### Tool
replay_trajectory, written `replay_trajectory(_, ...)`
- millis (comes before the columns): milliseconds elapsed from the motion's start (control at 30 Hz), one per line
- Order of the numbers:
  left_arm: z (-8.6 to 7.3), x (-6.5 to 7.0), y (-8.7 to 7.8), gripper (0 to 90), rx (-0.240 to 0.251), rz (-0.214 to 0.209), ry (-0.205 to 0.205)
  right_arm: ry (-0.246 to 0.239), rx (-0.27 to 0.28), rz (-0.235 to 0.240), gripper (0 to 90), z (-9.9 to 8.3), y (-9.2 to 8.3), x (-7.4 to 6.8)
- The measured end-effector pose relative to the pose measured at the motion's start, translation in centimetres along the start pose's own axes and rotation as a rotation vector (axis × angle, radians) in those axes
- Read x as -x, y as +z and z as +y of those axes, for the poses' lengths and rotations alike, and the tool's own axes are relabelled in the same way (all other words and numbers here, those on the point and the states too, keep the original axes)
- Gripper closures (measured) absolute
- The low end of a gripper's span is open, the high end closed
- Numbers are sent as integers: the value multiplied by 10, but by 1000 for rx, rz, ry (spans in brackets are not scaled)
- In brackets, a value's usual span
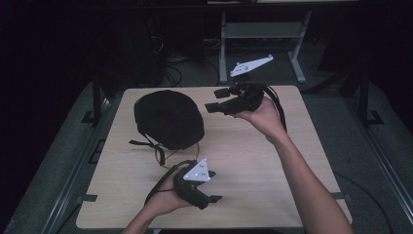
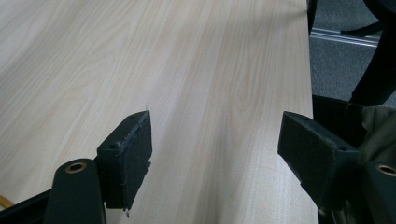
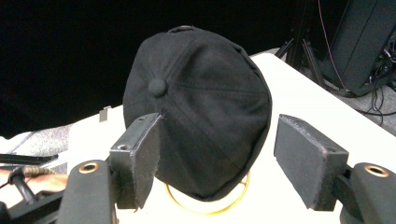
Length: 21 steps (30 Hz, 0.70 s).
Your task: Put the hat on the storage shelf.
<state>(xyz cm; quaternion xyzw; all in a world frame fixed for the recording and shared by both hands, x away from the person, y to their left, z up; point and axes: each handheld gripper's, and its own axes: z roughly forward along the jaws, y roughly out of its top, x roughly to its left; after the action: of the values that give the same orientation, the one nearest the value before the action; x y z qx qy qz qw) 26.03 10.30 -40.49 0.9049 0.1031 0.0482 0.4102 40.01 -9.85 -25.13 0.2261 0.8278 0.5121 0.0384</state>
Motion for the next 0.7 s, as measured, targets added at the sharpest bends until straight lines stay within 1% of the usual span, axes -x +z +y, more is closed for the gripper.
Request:
replay_trajectory(133,0,0,0,260,-1,0,7,17,-6,-22,281,-11,-9,3)
replay_trajectory(167,0,0,0,260,-1,0,7,17,-6,-22,281,-11,-9,3)
replay_trajectory(200,0,-1,-1,259,0,3,6,20,0,-28,281,-15,-13,3)
replay_trajectory(367,0,-2,-2,259,1,8,7,31,-8,-36,270,-24,-19,5)
replay_trajectory(400,0,-1,-2,260,1,8,5,31,-8,-40,264,-29,-22,6)
replay_trajectory(500,0,-1,-1,260,1,10,3,36,-9,-46,255,-32,-26,7)
replay_trajectory(567,-1,-1,-1,259,2,9,-1,42,-7,-61,239,-37,-29,7)
replay_trajectory(633,-1,-1,-1,260,2,7,2,51,-7,-70,235,-40,-33,8)
replay_trajectory(700,-1,-1,-1,259,1,6,2,59,0,-72,233,-45,-38,9)
